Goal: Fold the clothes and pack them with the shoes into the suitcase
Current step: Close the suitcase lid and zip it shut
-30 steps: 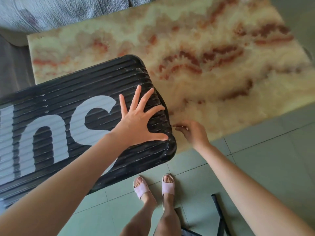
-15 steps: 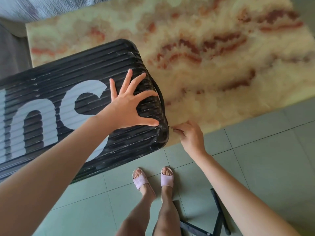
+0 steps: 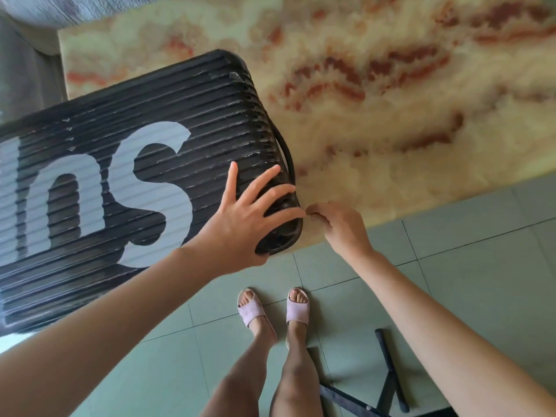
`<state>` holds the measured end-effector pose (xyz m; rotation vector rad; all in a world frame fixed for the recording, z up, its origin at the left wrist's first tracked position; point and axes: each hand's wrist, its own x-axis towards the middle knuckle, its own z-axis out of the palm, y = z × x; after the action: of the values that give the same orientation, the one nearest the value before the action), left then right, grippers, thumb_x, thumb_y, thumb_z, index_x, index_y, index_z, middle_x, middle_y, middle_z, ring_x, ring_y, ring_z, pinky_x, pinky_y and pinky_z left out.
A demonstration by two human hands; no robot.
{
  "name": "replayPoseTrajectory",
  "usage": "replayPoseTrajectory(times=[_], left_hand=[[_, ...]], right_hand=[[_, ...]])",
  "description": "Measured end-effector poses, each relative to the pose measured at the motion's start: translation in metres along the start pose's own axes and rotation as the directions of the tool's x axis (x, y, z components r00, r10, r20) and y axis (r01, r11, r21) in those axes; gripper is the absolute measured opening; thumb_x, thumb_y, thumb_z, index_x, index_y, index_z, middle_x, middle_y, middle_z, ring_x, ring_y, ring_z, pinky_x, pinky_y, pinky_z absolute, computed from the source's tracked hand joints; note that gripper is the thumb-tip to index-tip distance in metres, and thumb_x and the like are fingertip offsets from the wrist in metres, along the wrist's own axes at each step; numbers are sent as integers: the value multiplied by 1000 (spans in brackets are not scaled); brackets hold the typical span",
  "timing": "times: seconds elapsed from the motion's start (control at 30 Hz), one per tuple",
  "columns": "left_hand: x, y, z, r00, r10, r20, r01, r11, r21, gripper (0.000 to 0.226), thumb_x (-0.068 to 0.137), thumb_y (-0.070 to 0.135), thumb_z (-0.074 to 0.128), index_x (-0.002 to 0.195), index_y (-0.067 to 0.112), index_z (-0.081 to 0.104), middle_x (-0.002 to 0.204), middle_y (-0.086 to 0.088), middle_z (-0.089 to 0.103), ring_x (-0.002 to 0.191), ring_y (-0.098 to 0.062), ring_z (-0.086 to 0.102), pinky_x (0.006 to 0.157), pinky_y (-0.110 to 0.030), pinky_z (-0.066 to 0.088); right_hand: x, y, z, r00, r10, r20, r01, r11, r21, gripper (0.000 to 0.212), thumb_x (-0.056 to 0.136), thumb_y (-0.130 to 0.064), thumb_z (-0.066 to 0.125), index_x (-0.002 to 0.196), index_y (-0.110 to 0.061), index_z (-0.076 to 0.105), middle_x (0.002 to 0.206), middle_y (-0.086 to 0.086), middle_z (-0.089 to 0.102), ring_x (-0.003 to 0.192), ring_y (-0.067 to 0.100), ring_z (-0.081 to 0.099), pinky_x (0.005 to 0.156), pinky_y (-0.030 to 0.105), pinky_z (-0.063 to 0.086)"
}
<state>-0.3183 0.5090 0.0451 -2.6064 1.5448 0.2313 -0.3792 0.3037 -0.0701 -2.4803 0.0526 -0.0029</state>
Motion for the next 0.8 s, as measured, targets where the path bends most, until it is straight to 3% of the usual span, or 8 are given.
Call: replayPoseTrajectory(times=[0.13,0.33,0.57,0.7,0.8], left_hand=[[4,-6,-5,998,2,-60,-3,1000,-19,91,54,48,81,136,35,45,144,-7,41,143,-35,18,104,-75,12],[-1,-5,-3,998,-5,-55,4,1000,-20,88,54,45,80,135,35,46,144,-7,41,143,-36,19,104,-75,11],[-1,-6,-3,999,-4,-54,5,1000,22,87,53,46,82,133,32,52,143,-9,43,142,-37,23,102,-76,16],[-1,-4,3,999,-10,-49,12,999,44,87,56,48,81,136,32,50,146,-9,40,143,-37,19,103,-76,14],[-4,-5,7,999,-17,-29,18,999,31,87,61,48,77,140,34,43,151,-7,33,146,-35,10,105,-75,9]], right_hand=[[-22,-4,2,991,-73,-115,66,996,-64,16,78,-8,67,83,-21,75,61,1,61,54,23,56,50,27,39],[-60,-27,24,977,4,-215,-4,1000,3,10,77,-14,70,83,-19,75,60,-3,60,54,12,51,53,21,34],[-74,-48,42,967,-58,-246,55,998,-22,24,67,2,81,85,-12,75,62,-2,63,61,12,50,56,21,35],[-88,-76,73,968,135,-209,-121,989,80,13,75,-15,73,88,-18,75,60,-2,59,51,15,54,52,20,36],[-95,-86,84,938,290,-189,-253,947,196,14,77,-19,71,91,-19,75,65,-3,62,54,14,57,54,17,37]])
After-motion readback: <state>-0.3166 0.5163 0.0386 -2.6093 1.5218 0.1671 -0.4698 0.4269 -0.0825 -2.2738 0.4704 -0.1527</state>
